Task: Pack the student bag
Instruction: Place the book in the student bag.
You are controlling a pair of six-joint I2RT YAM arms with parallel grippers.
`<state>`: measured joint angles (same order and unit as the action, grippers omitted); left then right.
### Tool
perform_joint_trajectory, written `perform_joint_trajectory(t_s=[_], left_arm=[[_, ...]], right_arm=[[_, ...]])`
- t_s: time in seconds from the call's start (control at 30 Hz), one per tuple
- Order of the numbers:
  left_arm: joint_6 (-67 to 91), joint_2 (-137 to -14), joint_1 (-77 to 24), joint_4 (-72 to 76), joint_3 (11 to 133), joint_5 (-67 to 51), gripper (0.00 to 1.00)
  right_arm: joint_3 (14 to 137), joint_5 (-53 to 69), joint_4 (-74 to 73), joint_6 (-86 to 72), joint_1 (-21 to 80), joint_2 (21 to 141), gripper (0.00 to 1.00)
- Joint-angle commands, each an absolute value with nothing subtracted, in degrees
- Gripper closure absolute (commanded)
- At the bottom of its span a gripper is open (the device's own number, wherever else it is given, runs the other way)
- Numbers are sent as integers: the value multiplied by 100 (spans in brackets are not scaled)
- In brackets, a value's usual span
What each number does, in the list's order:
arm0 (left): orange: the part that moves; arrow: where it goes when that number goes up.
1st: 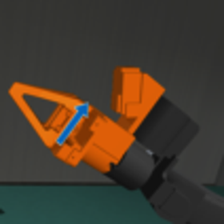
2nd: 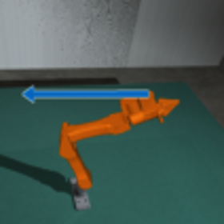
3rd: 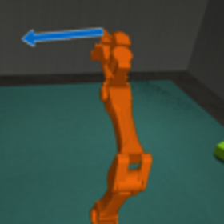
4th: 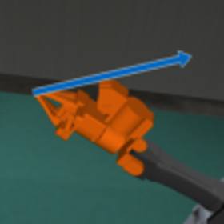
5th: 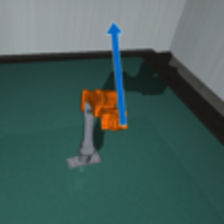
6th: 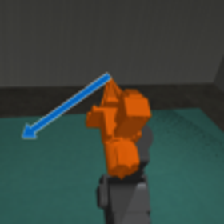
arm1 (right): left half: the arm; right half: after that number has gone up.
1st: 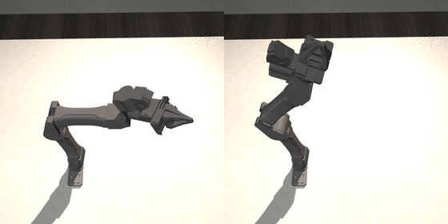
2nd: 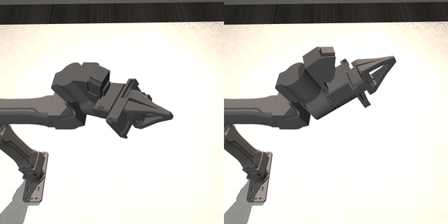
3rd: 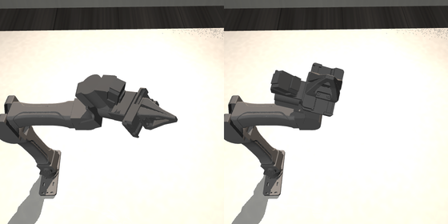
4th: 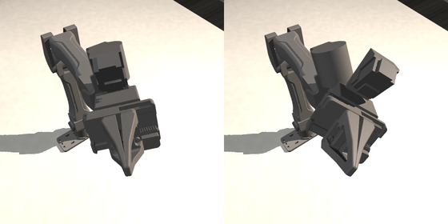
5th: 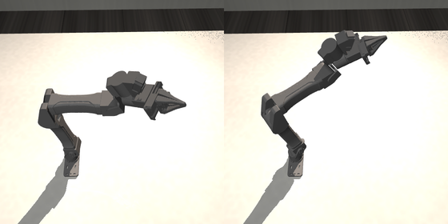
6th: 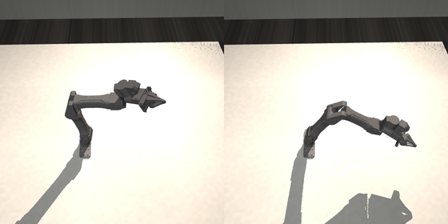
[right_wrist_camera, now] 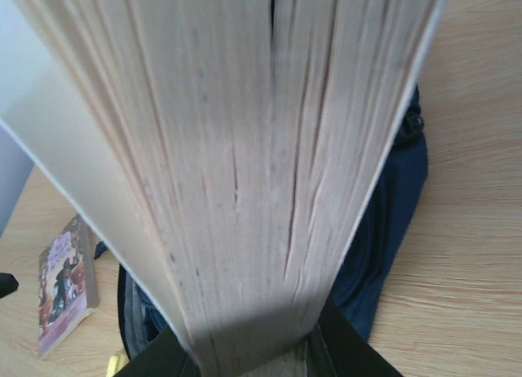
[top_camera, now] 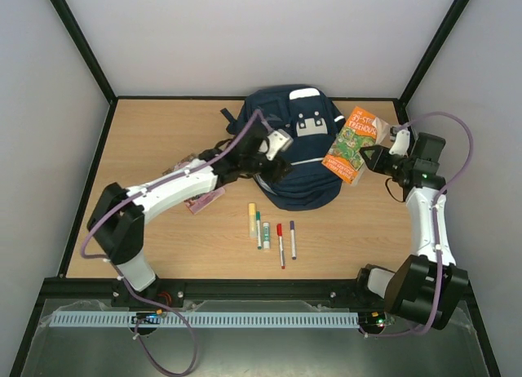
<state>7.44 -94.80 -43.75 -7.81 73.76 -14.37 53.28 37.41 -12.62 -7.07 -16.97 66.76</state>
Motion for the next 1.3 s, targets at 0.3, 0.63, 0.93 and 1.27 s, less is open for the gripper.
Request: perform_joint_trajectory(t_s=[0.3, 0.63, 0.93, 1.27], left_arm=[[-1073, -11504, -4962, -2690, 9605, -1527, 43], [-927, -12486, -5043, -2787, 10411, -1826, 42], [-908, -13307, -5238, -2961, 11188, -1320, 51], [-971, -13469, -5276, -2979, 11342, -813, 72]], right_arm=[[5099, 3024, -906, -452, -1807, 6116, 99], [4987, 2967, -826, -493, -1933, 6073, 99], [4962, 3056, -818, -488, -1935, 6172, 99], [4958, 3114, -802, -453, -1939, 6304, 99]])
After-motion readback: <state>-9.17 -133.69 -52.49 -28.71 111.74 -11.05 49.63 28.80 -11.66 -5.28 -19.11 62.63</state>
